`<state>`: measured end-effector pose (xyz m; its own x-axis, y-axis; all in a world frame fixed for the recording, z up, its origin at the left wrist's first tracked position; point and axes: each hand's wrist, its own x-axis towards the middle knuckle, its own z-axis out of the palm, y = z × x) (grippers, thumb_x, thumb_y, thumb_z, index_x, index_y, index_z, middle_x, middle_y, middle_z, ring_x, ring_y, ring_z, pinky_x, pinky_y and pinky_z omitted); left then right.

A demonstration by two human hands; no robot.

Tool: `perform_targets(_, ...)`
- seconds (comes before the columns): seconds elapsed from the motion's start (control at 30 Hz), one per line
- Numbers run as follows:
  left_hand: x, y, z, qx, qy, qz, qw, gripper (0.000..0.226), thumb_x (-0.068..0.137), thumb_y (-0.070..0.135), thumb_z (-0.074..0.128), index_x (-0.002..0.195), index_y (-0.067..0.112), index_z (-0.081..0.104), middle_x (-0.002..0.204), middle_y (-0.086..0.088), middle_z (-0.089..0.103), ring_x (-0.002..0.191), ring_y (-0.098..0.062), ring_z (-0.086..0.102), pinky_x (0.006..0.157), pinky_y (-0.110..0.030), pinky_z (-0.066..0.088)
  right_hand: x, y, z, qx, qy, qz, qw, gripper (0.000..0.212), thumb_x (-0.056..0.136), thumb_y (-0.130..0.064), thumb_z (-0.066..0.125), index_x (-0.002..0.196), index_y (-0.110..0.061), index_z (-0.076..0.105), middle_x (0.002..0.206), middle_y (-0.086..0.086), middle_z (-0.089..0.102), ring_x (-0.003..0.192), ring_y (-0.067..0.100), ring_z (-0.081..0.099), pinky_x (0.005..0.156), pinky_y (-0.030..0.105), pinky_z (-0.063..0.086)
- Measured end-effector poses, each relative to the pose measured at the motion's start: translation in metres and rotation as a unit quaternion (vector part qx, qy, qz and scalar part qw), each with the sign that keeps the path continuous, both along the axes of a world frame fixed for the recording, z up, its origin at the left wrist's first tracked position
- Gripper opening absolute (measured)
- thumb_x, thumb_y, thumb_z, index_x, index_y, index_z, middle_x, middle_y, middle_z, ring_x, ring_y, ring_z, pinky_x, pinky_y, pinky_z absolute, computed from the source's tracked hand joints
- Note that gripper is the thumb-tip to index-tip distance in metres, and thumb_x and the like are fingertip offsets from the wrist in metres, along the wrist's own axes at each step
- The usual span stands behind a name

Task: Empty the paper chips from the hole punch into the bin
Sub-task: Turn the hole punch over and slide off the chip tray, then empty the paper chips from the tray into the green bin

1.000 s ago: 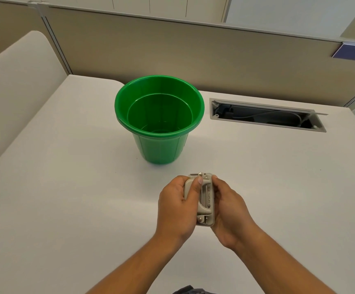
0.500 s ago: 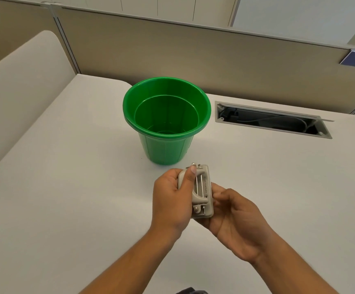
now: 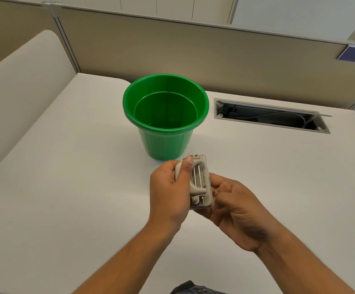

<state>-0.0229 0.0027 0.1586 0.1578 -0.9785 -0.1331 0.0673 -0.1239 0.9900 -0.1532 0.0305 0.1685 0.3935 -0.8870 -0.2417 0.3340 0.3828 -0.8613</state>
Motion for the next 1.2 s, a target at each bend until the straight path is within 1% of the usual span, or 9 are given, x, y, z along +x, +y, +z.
perform_targets(0.1, -0.001, 0.003, 0.002, -0.004, 0.012, -0.007, 1.000, 0.032, 0.092, 0.038, 0.063, 0.077, 0.011, 0.071, 0.065, 0.004, 0.072, 0.058, -0.007, 0.066, 0.054, -0.025, 0.058, 0.007, 0.000, -0.001, 0.062, -0.043, -0.064, 0.995, 0.042, 0.089, -0.031, 0.055, 0.123, -0.009, 0.066, 0.116, 0.016, 0.069, 0.098, 0.024, 0.066, 0.088, 0.037, 0.055)
perform_targets(0.2, -0.006, 0.011, 0.002, 0.002, 0.047, -0.025, 0.999, 0.032, 0.092, 0.036, 0.064, 0.082, 0.006, 0.072, 0.073, -0.007, 0.075, 0.064, -0.013, 0.067, 0.060, -0.030, 0.059, 0.017, 0.002, -0.007, 0.123, -0.060, -0.145, 0.980, 0.045, 0.096, -0.049, 0.042, 0.114, -0.021, 0.073, 0.108, 0.009, 0.075, 0.091, 0.020, 0.069, 0.081, 0.036, 0.053)
perform_targets(0.27, -0.005, 0.016, 0.003, 0.008, 0.066, -0.023, 0.998, 0.032, 0.091, 0.036, 0.064, 0.084, 0.006, 0.072, 0.077, -0.013, 0.075, 0.066, -0.013, 0.067, 0.060, -0.028, 0.059, 0.024, 0.005, -0.009, 0.134, -0.072, -0.179, 0.972, 0.044, 0.094, -0.050, 0.045, 0.108, -0.022, 0.075, 0.104, 0.007, 0.076, 0.089, 0.019, 0.070, 0.081, 0.035, 0.049)
perform_targets(0.4, 0.002, 0.023, 0.003, 0.029, 0.114, -0.033, 0.993, 0.040, 0.081, 0.047, 0.065, 0.087, 0.009, 0.074, 0.076, -0.008, 0.075, 0.068, -0.013, 0.067, 0.058, -0.023, 0.055, 0.030, 0.010, -0.010, 0.160, -0.130, -0.204, 0.957, 0.045, 0.095, -0.048, 0.045, 0.109, -0.018, 0.075, 0.100, 0.008, 0.074, 0.089, 0.020, 0.069, 0.084, 0.035, 0.048)
perform_targets(0.57, 0.014, 0.025, 0.007, 0.095, 0.273, -0.085, 0.953, 0.036, 0.085, 0.043, 0.061, 0.102, 0.015, 0.076, 0.090, -0.005, 0.077, 0.072, -0.013, 0.072, 0.050, -0.021, 0.054, 0.032, 0.013, -0.008, 0.189, -0.190, -0.205, 0.941, 0.050, 0.096, -0.048, 0.042, 0.112, -0.012, 0.074, 0.106, 0.012, 0.075, 0.090, 0.024, 0.072, 0.077, 0.033, 0.058)
perform_targets(0.7, 0.022, 0.026, 0.007, 0.128, 0.383, -0.077, 0.911, 0.040, 0.089, 0.043, 0.056, 0.111, 0.014, 0.074, 0.106, -0.011, 0.076, 0.095, -0.023, 0.073, 0.081, -0.036, 0.061, 0.035, 0.015, -0.001, 0.220, -0.218, -0.216, 0.926, 0.052, 0.096, -0.046, 0.044, 0.122, -0.008, 0.068, 0.118, 0.015, 0.071, 0.099, 0.027, 0.069, 0.086, 0.037, 0.054)
perform_targets(0.83, 0.028, 0.030, 0.005, 0.164, 0.455, -0.071, 0.872, 0.038, 0.091, 0.042, 0.052, 0.087, 0.017, 0.081, 0.078, -0.008, 0.077, 0.068, -0.018, 0.074, 0.057, -0.028, 0.061, 0.038, 0.017, 0.003, 0.242, -0.240, -0.231, 0.911, 0.051, 0.095, -0.044, 0.047, 0.128, -0.008, 0.063, 0.124, 0.017, 0.065, 0.112, 0.030, 0.060, 0.100, 0.042, 0.045)
perform_targets(1.03, 0.037, 0.030, 0.000, 0.198, 0.511, -0.044, 0.835, 0.039, 0.092, 0.047, 0.054, 0.098, 0.015, 0.076, 0.078, -0.013, 0.071, 0.068, -0.022, 0.069, 0.055, -0.030, 0.061, 0.046, 0.020, 0.000, 0.235, -0.258, -0.231, 0.908, 0.051, 0.094, -0.044, 0.050, 0.129, -0.010, 0.063, 0.103, 0.021, 0.067, 0.095, 0.030, 0.064, 0.106, 0.046, 0.042)
perform_targets(1.2, 0.041, 0.030, -0.002, 0.200, 0.534, -0.048, 0.820, 0.040, 0.092, 0.048, 0.053, 0.099, 0.016, 0.076, 0.078, -0.013, 0.071, 0.068, -0.022, 0.069, 0.050, -0.028, 0.059, 0.050, 0.020, -0.003, 0.224, -0.248, -0.231, 0.914, 0.049, 0.092, -0.044, 0.051, 0.124, -0.009, 0.065, 0.096, 0.021, 0.069, 0.085, 0.031, 0.068, 0.091, 0.047, 0.054)
